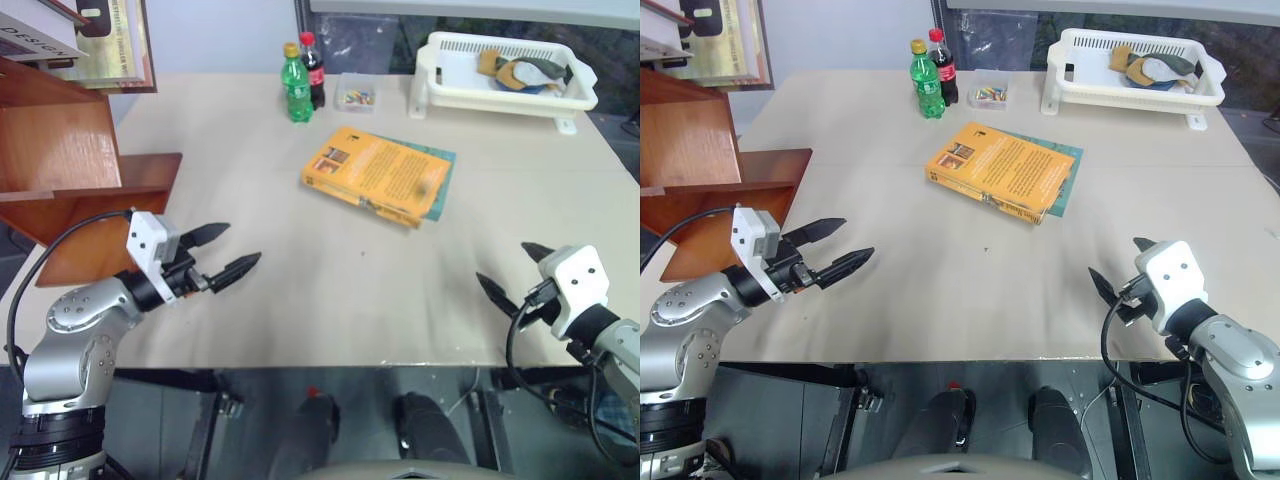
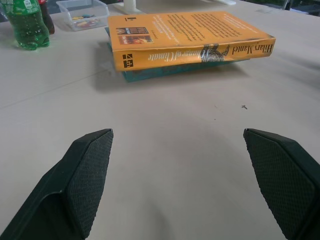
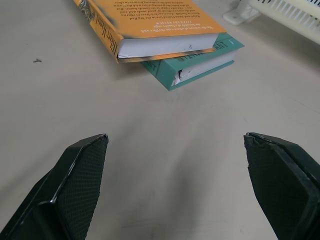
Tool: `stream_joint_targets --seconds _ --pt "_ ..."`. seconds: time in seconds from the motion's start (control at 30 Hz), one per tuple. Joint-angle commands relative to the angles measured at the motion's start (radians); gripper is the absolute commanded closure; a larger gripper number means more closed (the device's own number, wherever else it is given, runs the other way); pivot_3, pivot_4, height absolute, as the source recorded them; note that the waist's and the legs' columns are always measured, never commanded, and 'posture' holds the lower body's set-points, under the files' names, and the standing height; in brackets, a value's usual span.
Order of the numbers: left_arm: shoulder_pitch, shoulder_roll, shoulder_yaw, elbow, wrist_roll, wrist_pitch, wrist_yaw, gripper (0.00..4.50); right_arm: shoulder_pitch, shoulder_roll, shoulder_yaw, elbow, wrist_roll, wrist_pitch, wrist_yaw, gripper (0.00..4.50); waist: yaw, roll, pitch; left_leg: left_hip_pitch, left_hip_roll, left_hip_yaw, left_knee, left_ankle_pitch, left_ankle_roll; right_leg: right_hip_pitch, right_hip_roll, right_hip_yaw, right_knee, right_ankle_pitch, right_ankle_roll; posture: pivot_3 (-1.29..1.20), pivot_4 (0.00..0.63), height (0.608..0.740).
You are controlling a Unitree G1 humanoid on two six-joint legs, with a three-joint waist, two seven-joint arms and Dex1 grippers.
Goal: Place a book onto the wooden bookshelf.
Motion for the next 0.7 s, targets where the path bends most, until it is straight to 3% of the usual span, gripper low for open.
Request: stream_joint_targets --seconds 0.03,0.37,0.57,0.7 --pt "-0.009 -0.008 0.008 -0.044 -0.039 0.033 0.027 0.0 0.0 -0.001 -0.018 -0.029 0.002 -0.017 -0.007 0.04 0.0 0.0 0.0 0.0 0.0 0.0 0.0 0.0 0.0 0.0 0.0 0.0 0.0 0.0 0.0 0.0 0.15 0.74" --pt "-0.063 -0.097 -0.041 -0.137 -0.157 0.222 0.171 0.0 -0.035 0.006 0.109 -0.04 -0.095 -0.078 -0.035 0.04 0.0 0.0 0.0 0.0 0.0 0.0 0.0 0.0 0.0 0.0 0.0 0.0 0.0 0.0 0.0 0.0 0.15 0.74" --pt "-0.165 -0.263 -0.054 -0.152 -0.269 0.438 0.458 0.0 -0.088 0.009 0.201 -0.038 -0.181 -0.126 -0.06 0.04 0.001 -0.001 0.0 0.0 -0.001 -0.001 0.003 0.0 0.0 0.0 0.0 -0.001 0.002 0.0 0.0 0.0 0.15 0.74" --pt "-0.274 -0.36 -0.018 -0.033 -0.414 0.6 0.579 0.0 -0.149 0.034 0.252 -0.049 -0.231 -0.108 -0.103 0.04 0.002 -0.001 0.0 -0.001 -0.001 -0.003 0.004 0.0 0.0 0.0 0.0 -0.002 0.002 0.0 0.001 0.0 0.15 0.74"
